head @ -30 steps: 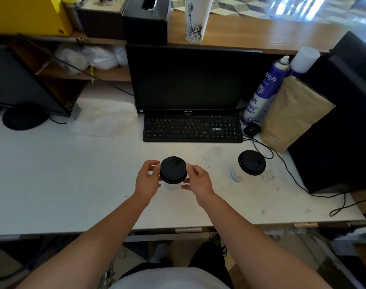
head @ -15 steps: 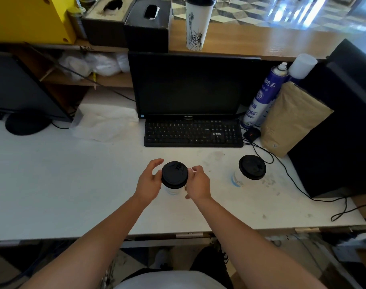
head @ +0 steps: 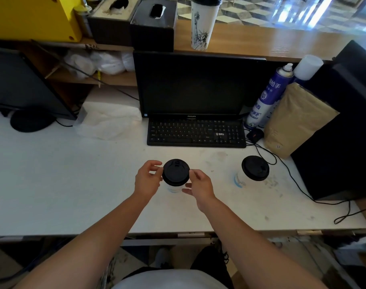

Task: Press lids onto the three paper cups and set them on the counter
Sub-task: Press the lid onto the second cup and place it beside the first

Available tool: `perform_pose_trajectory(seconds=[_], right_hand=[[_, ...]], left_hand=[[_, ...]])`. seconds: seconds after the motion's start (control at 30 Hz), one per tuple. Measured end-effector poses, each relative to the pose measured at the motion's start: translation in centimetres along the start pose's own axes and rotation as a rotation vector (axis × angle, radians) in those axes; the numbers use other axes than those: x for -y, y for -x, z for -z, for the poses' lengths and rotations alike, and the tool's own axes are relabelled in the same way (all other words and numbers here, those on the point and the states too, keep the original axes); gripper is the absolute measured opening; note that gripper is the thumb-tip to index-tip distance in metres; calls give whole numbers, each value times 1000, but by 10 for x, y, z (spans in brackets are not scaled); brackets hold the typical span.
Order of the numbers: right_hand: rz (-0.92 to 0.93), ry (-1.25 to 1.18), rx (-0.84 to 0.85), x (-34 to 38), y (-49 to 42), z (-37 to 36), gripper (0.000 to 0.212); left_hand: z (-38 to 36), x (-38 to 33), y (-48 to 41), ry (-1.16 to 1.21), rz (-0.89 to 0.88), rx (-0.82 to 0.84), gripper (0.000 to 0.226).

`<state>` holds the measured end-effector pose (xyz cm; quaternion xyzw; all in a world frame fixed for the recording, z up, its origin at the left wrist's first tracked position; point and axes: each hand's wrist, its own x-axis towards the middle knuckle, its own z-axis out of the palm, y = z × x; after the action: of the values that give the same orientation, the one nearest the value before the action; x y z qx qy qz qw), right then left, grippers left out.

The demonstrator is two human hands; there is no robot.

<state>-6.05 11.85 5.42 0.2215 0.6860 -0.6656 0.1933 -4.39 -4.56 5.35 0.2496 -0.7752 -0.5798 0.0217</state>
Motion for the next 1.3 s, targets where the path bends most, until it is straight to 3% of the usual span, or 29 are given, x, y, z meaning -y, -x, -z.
perform_pose_trajectory(seconds=[0.3, 0.43, 0.8, 0.97, 1.13, 1.3], right_hand=[[13, 213, 27, 4, 1, -5, 29], [129, 382, 11, 4, 1, -5, 32], [111, 445, -37, 20, -11, -2, 32], [14, 275, -12, 22, -14, 5, 33], [-15, -73, 94, 12, -7, 7, 17], [14, -163, 107, 2, -1, 6, 21]], left_hand=[[-3, 0, -1, -38, 24, 6, 14], [2, 0, 0, -51, -19, 85, 13], [8, 0, 8, -108, -134, 284, 53], [7, -1, 8, -154, -161, 334, 60], [3, 1, 9, -53, -73, 207, 52], [-1, 0, 7, -21, -77, 151, 25]])
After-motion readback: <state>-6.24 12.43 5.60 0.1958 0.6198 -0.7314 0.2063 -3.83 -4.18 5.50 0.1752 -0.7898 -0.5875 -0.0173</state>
